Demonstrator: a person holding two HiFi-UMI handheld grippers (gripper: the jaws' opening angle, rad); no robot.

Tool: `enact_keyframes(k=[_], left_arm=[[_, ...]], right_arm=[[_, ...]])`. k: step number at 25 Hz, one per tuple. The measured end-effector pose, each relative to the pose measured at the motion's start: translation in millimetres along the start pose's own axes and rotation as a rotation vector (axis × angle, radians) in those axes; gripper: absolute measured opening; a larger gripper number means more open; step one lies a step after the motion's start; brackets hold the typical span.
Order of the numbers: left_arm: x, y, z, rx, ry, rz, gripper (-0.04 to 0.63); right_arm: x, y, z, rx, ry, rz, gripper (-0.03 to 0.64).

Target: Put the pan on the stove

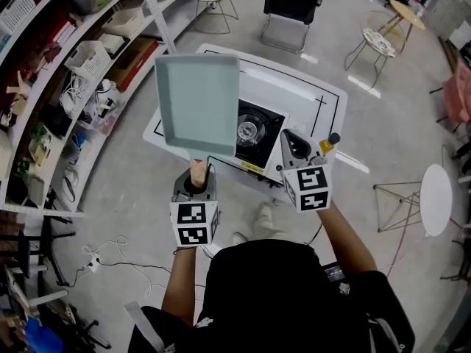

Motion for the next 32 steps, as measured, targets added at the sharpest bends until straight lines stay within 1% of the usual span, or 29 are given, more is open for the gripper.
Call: enact_keyframes(k=[4, 10, 21, 27, 32], left_arm=[[4, -4, 21, -0.040, 0.004, 0.040, 0.060], [13, -3, 47, -0.103, 0.034, 0.058, 0.060], [20, 17, 93, -0.250, 0.081, 0.100, 0.060], [21, 22, 112, -0.347, 0.118, 0.082, 0.060], [19, 27, 125, -0.423, 0.137, 0.100, 0.060]], right_arm=[[14, -1, 7, -0.010, 0.011, 0.002, 0.002], [25, 7, 13, -0.031, 0.021, 0.009, 0.002], [28, 19, 19, -0.065, 0.026, 0.014, 0.002], [30, 18, 20, -0.067, 0.035, 0.014, 0.002], [30, 15, 21, -0.071, 0.037, 0.008, 0.002]])
Point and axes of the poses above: the fingertips, and each gripper's own axes: z forward along the fingers, x to its right, y out of its underside, the point moved 7 cm from there along -z, backward along the fingers, and after that the axes turned 12 degrees about -x, right-handed, at the moved point
